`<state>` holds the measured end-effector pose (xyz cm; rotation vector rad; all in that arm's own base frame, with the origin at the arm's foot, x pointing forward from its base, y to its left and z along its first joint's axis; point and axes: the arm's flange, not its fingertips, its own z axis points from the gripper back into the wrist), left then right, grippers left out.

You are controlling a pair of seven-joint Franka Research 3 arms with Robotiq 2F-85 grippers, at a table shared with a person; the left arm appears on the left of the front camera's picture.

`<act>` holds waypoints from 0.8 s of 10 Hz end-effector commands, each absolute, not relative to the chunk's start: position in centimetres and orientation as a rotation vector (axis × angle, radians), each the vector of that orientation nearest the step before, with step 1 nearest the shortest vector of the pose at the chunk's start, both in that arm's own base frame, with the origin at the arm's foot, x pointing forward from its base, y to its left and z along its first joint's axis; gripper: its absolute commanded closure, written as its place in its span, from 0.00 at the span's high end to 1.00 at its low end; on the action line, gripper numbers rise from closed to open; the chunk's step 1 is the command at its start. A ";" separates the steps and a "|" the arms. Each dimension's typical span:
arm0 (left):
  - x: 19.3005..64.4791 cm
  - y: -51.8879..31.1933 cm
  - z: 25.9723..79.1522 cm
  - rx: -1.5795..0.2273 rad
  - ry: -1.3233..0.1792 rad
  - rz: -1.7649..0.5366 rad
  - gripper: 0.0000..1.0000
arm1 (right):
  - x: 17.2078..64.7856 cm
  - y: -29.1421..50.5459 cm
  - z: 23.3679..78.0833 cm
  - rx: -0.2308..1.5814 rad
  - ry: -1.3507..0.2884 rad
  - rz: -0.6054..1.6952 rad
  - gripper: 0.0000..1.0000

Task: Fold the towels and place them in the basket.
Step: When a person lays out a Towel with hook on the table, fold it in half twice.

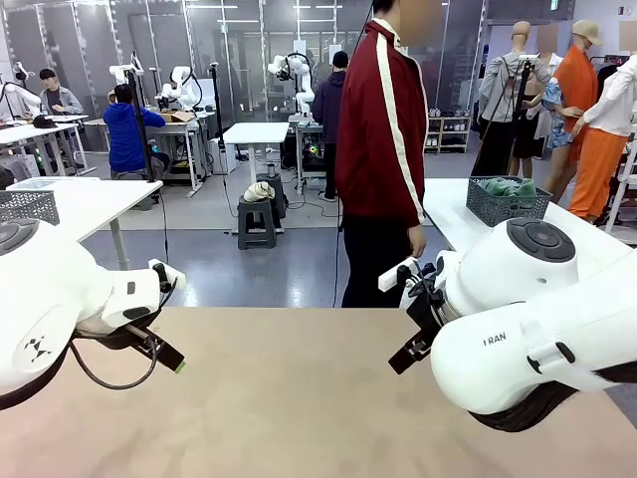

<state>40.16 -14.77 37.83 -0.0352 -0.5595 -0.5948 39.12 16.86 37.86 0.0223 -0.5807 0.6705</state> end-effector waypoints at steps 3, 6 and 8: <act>39.3 -10.1 44.8 -0.087 -0.600 -0.635 1.00 | 36.5 14.3 44.5 0.036 -0.584 0.703 1.00; 36.9 -7.3 51.7 -0.091 -0.633 -0.666 1.00 | 33.1 11.7 50.7 0.032 -0.556 0.694 1.00; 35.1 -5.9 56.0 -0.110 -0.645 -0.687 1.00 | 30.3 10.6 54.2 0.024 -0.547 0.684 1.00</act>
